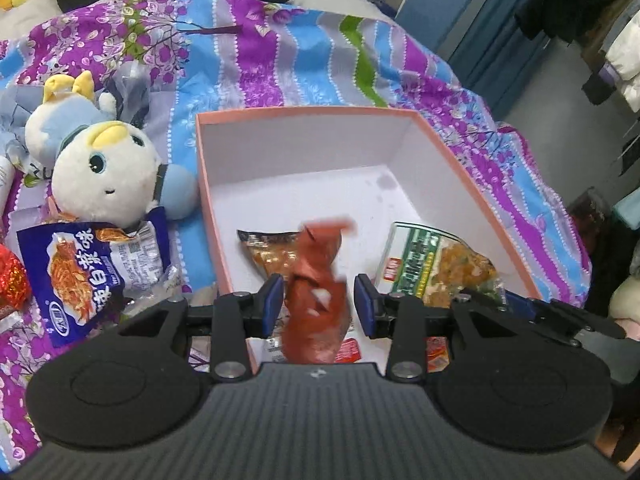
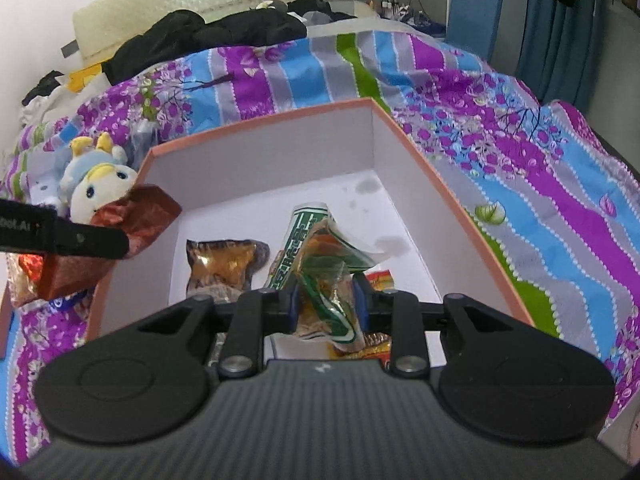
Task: Organize snacks
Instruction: 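Open both grippers to drop the brown and green bags into the deep pink box, then withdraw both grippers from the box back toward the snack pile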
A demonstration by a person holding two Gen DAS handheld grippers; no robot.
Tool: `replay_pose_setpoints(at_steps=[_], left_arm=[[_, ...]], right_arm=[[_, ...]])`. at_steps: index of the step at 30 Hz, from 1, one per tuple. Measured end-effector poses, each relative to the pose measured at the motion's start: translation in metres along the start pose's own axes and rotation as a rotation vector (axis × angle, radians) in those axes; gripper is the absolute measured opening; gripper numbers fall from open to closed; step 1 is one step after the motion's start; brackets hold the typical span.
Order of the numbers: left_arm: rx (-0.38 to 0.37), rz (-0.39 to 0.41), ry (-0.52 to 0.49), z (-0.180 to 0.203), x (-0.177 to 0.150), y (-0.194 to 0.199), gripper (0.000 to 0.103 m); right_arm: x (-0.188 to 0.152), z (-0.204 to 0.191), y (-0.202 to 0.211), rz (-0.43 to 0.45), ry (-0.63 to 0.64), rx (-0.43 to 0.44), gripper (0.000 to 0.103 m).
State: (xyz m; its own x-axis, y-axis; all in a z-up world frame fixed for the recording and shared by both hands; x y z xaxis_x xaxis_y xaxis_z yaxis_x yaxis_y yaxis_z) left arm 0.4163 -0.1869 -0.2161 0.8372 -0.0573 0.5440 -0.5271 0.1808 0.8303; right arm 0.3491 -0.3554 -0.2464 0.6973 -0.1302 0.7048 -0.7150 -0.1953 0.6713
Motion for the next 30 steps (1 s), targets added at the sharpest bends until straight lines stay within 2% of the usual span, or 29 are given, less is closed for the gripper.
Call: replay_pose_setpoints(at_steps=[2, 3, 4, 5, 6, 12, 19, 30], left_arm=[[0.004, 0.0, -0.005, -0.002, 0.0, -0.001, 0.047], [0.007, 0.005, -0.004, -0.004, 0.001, 0.001, 0.056], [0.009, 0.013, -0.006, -0.004, 0.003, 0.003, 0.06], [0.01, 0.028, -0.005, -0.006, 0.004, 0.006, 0.064], [0.006, 0.042, -0.005, -0.006, 0.006, 0.011, 0.064], [-0.009, 0.12, -0.024, -0.009, 0.011, 0.048, 0.064], [-0.021, 0.192, -0.021, -0.024, 0.009, 0.093, 0.064], [0.033, 0.312, -0.029, -0.058, -0.002, 0.145, 0.064]], right_arm=[[-0.001, 0.002, -0.001, -0.009, -0.007, -0.002, 0.034], [-0.001, 0.002, 0.0, -0.012, -0.009, -0.001, 0.036], [0.0, 0.003, 0.0, -0.01, -0.012, 0.001, 0.045], [0.001, 0.003, 0.003, 0.0, -0.016, 0.003, 0.048], [0.002, 0.003, 0.006, 0.01, -0.019, 0.007, 0.051], [0.017, -0.006, 0.029, 0.076, -0.023, 0.026, 0.051], [0.041, -0.037, 0.072, 0.194, 0.016, 0.068, 0.051], [0.047, -0.094, 0.111, 0.3, 0.096, 0.136, 0.051]])
Point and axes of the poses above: each gripper's, at about its wrist camera, not at the fingertips, and y roughly against the way its jaws point, z to its right, x to its top, the point moved 10 cm from there along -y, roughly the way its jaws point, and after that the axes turned 10 degrees about x, right-handed, at the moved point
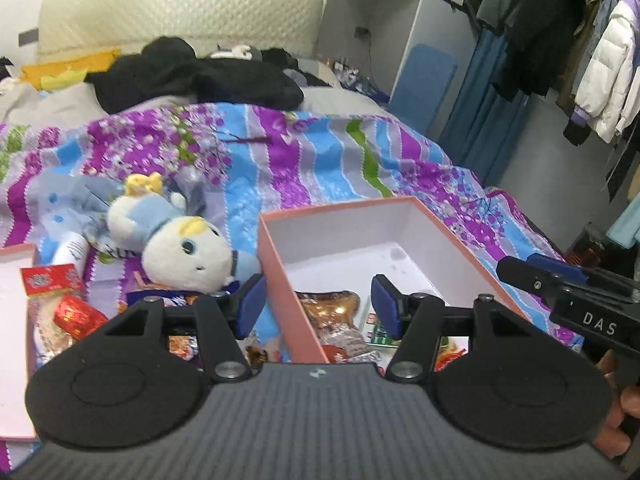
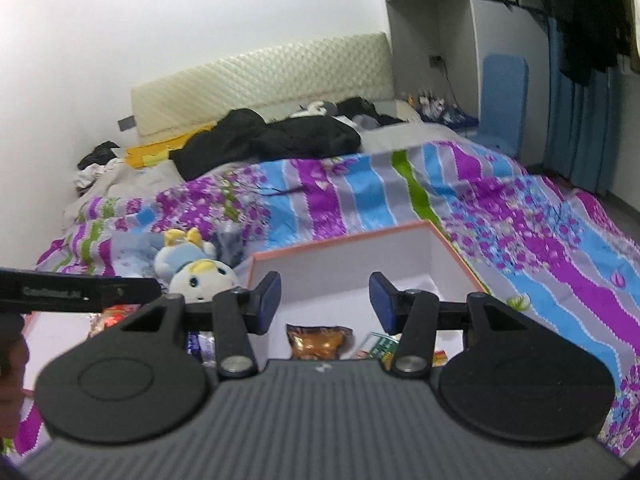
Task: Organize snacks
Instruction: 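Withdraw both grippers from the box back toward the snack pile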
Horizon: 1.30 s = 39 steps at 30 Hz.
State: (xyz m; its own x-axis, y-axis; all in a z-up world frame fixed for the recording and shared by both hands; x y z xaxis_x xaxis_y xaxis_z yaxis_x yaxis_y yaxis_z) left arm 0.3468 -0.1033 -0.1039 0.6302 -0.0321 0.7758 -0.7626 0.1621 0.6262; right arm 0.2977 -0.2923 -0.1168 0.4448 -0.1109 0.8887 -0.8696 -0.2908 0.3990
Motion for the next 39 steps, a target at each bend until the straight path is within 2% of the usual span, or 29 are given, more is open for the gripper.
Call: replay_pose_setpoints(at_steps=[14, 31, 39], left_arm=[[0.04, 0.083, 0.069, -0.047, -0.035, 0.04, 0.064], [0.108, 0.048, 0.2, -0.104, -0.125, 0.082, 0.064], [0.154, 0.011, 0.272, -0.125, -0.162, 0.077, 0.064]], right_arm=[[-0.038, -0.063, 0.004, 0.005, 0.029, 0.084, 0.051], [-0.095, -0.12, 0.025, 0.002, 0.038, 0.174, 0.051], [-0.117, -0.151, 0.009, -0.032, 0.037, 0.223, 0.051]])
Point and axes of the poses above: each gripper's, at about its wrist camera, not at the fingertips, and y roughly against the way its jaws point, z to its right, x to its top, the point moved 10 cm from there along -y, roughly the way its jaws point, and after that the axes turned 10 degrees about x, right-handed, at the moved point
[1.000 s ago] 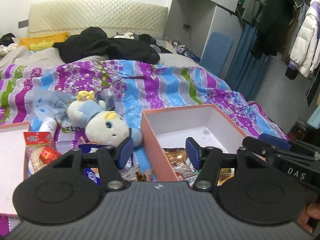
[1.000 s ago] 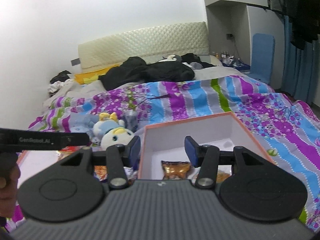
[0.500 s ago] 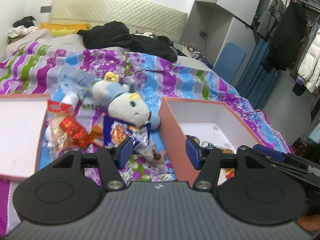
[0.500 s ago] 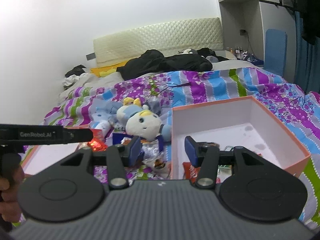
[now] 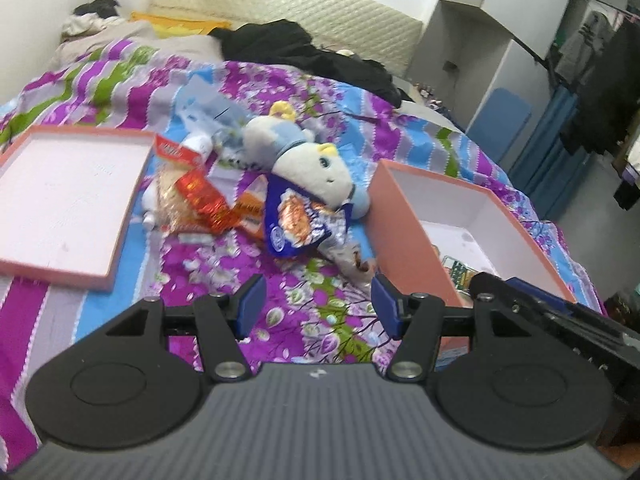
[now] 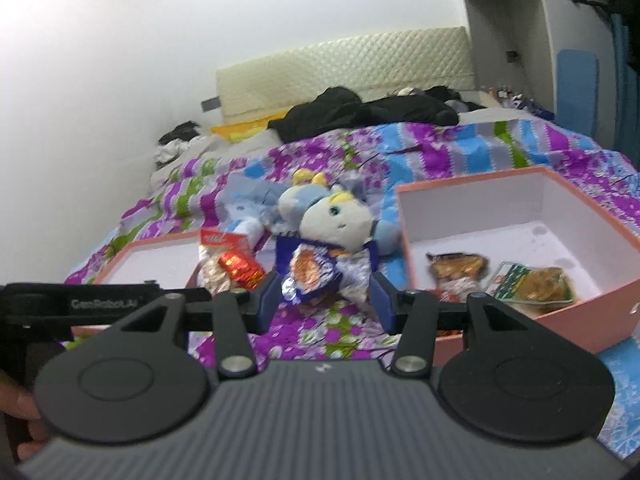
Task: Organize snacks
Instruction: 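Withdraw both grippers from the box back toward the snack pile, then grasp the red foil candy pack with the left gripper while the right grasps the blue noodle bag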
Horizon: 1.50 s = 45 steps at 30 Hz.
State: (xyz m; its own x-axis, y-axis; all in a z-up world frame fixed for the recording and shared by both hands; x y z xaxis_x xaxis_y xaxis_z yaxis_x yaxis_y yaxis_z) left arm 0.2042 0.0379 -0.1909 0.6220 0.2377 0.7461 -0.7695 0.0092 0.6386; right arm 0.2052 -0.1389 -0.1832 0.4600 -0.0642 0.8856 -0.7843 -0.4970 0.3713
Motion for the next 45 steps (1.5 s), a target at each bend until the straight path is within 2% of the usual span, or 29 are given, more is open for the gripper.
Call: replay_pose_setpoints(at_steps=[8, 16, 17, 19, 20, 22, 30, 39, 45], left_arm=[[0.047, -0.058, 0.073, -0.036, -0.017, -0.026, 0.064], [0.093, -0.111, 0.124, -0.071, -0.01, -0.077, 0.064], [0.102, -0.117, 0.124, -0.074, -0.007, -0.087, 0.064], [0.115, -0.121, 0.122, -0.078, 0.0, -0.102, 0.064], [0.123, -0.125, 0.121, -0.081, 0.003, -0.111, 0.064], [0.136, -0.132, 0.125, -0.085, 0.009, -0.125, 0.064], [0.185, -0.166, 0.107, -0.1, 0.022, -0.171, 0.064], [0.198, -0.18, 0.064, -0.101, 0.035, -0.207, 0.064], [0.235, -0.156, -0.051, -0.096, 0.054, -0.224, 0.064]], right_arm=[[-0.026, -0.015, -0.032, -0.089, 0.058, 0.023, 0.051], [-0.038, -0.012, -0.077, -0.149, 0.159, 0.005, 0.052], [-0.038, -0.011, -0.085, -0.156, 0.171, 0.007, 0.055], [-0.039, -0.009, -0.098, -0.16, 0.191, 0.011, 0.073], [-0.039, -0.007, -0.104, -0.16, 0.2, 0.007, 0.077], [-0.039, -0.002, -0.116, -0.167, 0.209, 0.0, 0.078], [-0.045, 0.009, -0.163, -0.207, 0.245, 0.008, 0.078], [-0.041, 0.016, -0.21, -0.224, 0.374, -0.011, 0.078], [-0.051, 0.023, -0.237, -0.275, 0.531, -0.076, 0.078]])
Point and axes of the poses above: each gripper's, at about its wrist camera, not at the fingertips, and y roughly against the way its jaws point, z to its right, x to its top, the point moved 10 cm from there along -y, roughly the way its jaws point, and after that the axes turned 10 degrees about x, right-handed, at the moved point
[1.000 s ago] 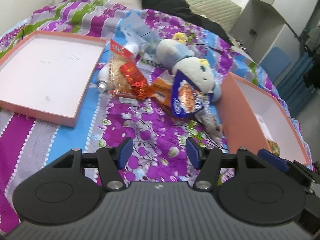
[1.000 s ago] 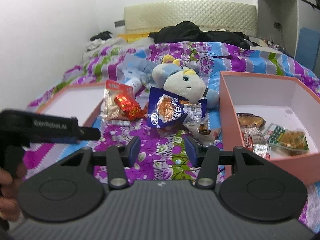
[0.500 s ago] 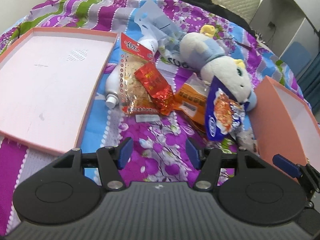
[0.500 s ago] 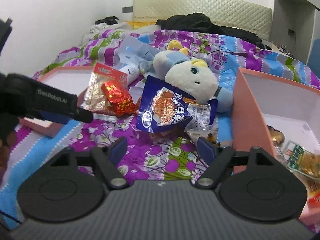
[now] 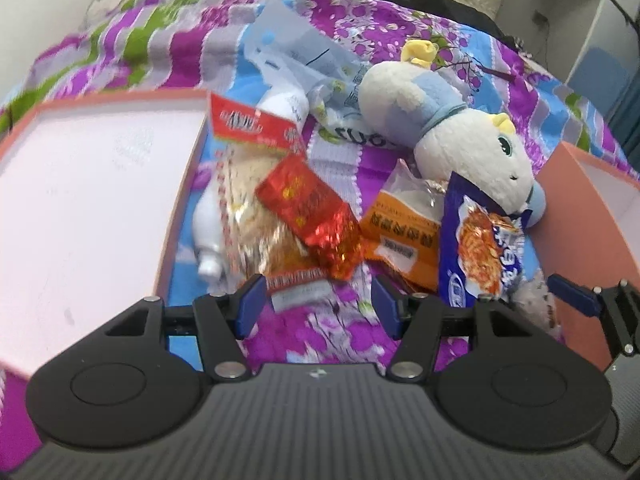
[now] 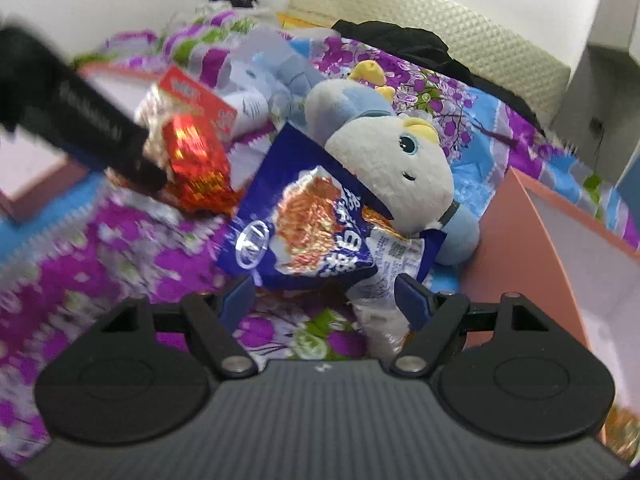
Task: Organize snacks
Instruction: 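Grasp the red foil candy pack with the left gripper while the right grasps the blue noodle bag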
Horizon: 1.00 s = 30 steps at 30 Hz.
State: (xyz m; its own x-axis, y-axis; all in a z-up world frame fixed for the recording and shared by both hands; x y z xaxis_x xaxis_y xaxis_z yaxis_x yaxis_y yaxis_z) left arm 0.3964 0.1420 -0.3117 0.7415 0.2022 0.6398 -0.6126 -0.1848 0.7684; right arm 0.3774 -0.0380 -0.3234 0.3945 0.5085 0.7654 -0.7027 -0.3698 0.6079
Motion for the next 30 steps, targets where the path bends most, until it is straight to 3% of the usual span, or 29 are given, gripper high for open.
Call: replay_pose_setpoints(at_steps=[9, 11, 13, 24, 25, 26, 30], left_arm=[[0.035, 0.04, -0.197, 0.019, 0.019, -0.02, 0.064], [0.038, 0.042, -0.235, 0.022, 0.019, -0.026, 0.064], [0.034, 0.049, -0.272, 0.025, 0.017, -0.03, 0.064], [0.088, 0.109, -0.493, 0.046, 0.015, -0.049, 0.066], [0.089, 0.114, -0.521, 0.05, 0.014, -0.051, 0.067], [0.094, 0.117, -0.549, 0.054, 0.013, -0.053, 0.069], [0.161, 0.151, -0.667, 0.063, 0.006, -0.064, 0.07]], right_arm=[[0.004, -0.005, -0.027, 0.019, 0.167, -0.07, 0.076], [0.003, -0.005, -0.033, 0.008, 0.182, -0.069, 0.064], [0.002, -0.002, -0.036, 0.005, 0.175, -0.085, 0.046], [0.012, 0.027, -0.021, 0.052, -0.055, -0.057, 0.028], [0.012, 0.029, -0.019, 0.053, -0.068, -0.057, 0.023], [0.011, 0.031, -0.017, 0.051, -0.078, -0.062, 0.01], [0.007, 0.033, -0.015, 0.049, -0.108, -0.05, 0.01]])
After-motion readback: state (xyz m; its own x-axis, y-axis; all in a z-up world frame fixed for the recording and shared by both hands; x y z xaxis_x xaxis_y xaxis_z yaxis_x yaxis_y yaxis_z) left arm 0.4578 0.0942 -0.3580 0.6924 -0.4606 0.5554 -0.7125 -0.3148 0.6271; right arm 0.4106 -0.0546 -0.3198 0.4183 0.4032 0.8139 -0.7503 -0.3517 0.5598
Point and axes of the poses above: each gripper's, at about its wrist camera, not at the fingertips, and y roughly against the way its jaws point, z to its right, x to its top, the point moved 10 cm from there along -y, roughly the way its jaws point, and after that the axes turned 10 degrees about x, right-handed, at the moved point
